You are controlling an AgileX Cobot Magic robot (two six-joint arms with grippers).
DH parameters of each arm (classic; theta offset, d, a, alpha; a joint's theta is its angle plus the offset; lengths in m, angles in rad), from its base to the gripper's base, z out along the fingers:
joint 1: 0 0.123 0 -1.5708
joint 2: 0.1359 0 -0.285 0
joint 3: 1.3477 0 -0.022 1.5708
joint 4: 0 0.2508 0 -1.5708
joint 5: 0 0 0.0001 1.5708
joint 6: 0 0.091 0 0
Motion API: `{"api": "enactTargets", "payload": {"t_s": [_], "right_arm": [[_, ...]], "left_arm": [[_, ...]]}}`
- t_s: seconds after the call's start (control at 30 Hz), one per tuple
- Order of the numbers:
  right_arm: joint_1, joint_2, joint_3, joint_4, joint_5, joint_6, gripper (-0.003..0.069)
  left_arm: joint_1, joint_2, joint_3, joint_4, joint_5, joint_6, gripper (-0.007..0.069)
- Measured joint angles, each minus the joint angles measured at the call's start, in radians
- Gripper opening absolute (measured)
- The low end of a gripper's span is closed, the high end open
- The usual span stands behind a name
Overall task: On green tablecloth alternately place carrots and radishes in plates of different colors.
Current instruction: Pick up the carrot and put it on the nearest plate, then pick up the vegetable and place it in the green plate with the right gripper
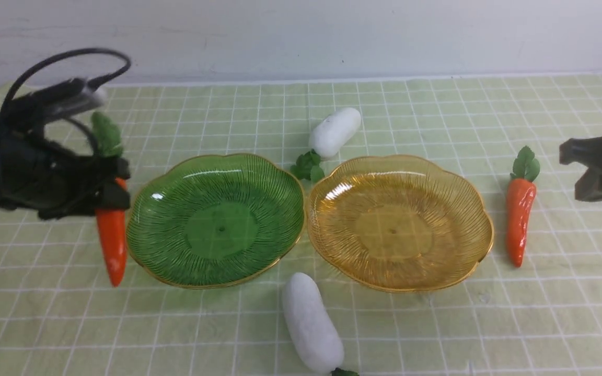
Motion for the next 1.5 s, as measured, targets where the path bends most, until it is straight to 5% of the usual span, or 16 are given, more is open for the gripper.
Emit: {"api": "enactTargets", "payload": {"t_s": [0.37,0.43,0.53,0.63,0.7,0.83,0.93,1.03,1.27,1.5], "right_arm": [[0.008,0.332,-0.151,0.036,-0.037,0.002,0.0492],[0.011,0.349,-0.153,0.038,-0.052,0.002,0.0507],[0.02,0.401,-0.157,0.036,-0.09,-0.009,0.047],[0.02,0.407,-0.163,0.019,-0.1,-0.016,0.0204],[0.02,0.384,-0.174,-0.007,-0.065,-0.009,0.0232],[0.033,0.266,-0.208,0.036,0.0,-0.017,0.0232],[0.082,0.173,-0.231,0.147,0.002,-0.073,0.0232],[0.169,0.12,-0.241,0.29,-0.02,-0.162,0.0232],[0.431,0.197,-0.257,0.576,-0.136,-0.324,0.0232],[0.552,0.407,-0.468,0.621,-0.105,-0.343,0.0276]], "left_arm": [[-0.108,0.225,-0.12,-0.013,-0.041,0.047,0.0279],[-0.108,0.251,-0.126,-0.013,-0.042,0.047,0.0292],[-0.108,0.295,-0.145,-0.008,-0.04,0.047,0.0432],[-0.108,0.299,-0.164,-0.002,-0.032,0.047,0.0533],[-0.101,0.298,-0.207,0.014,0.02,0.043,0.0549],[-0.084,0.266,-0.282,0.098,0.184,-0.014,0.037],[-0.079,0.21,-0.296,0.155,0.257,-0.034,0.0147],[-0.079,0.131,-0.273,0.166,0.285,-0.04,0.0034],[-0.079,-0.155,-0.038,0.145,0.269,-0.041,-0.0008],[-0.079,-0.381,0.262,0.13,0.228,-0.05,-0.0008]]}}
